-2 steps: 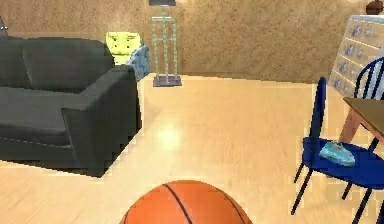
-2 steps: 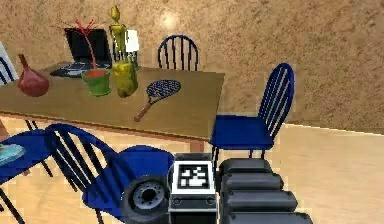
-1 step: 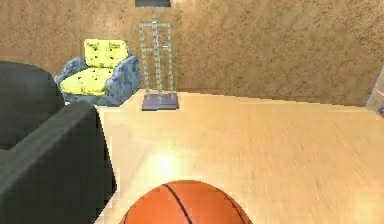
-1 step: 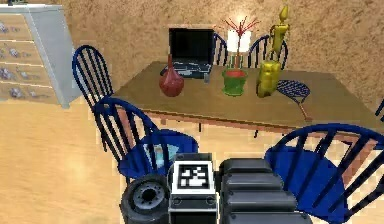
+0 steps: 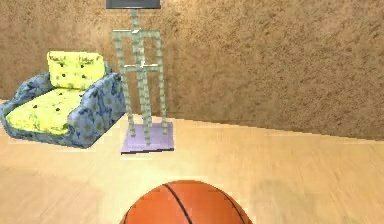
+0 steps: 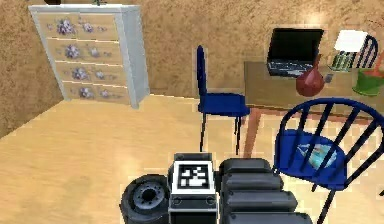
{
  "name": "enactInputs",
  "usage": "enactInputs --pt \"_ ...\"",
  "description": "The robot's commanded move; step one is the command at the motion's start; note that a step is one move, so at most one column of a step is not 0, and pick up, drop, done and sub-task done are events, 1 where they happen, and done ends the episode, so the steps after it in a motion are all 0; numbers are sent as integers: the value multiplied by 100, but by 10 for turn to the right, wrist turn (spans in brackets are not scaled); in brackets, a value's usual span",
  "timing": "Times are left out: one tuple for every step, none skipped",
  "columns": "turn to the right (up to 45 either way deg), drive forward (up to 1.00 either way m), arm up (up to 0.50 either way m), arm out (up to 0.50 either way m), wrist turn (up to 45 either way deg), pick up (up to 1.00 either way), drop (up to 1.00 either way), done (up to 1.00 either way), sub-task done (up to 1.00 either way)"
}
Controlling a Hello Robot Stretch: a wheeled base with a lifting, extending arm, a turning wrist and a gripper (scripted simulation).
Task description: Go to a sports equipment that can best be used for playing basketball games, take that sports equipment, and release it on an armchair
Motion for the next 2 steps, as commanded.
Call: enactInputs --pt "0 40 0 0 0 0 0 0 0" --pt "-240 0 0 0 0 0 0 0 0"
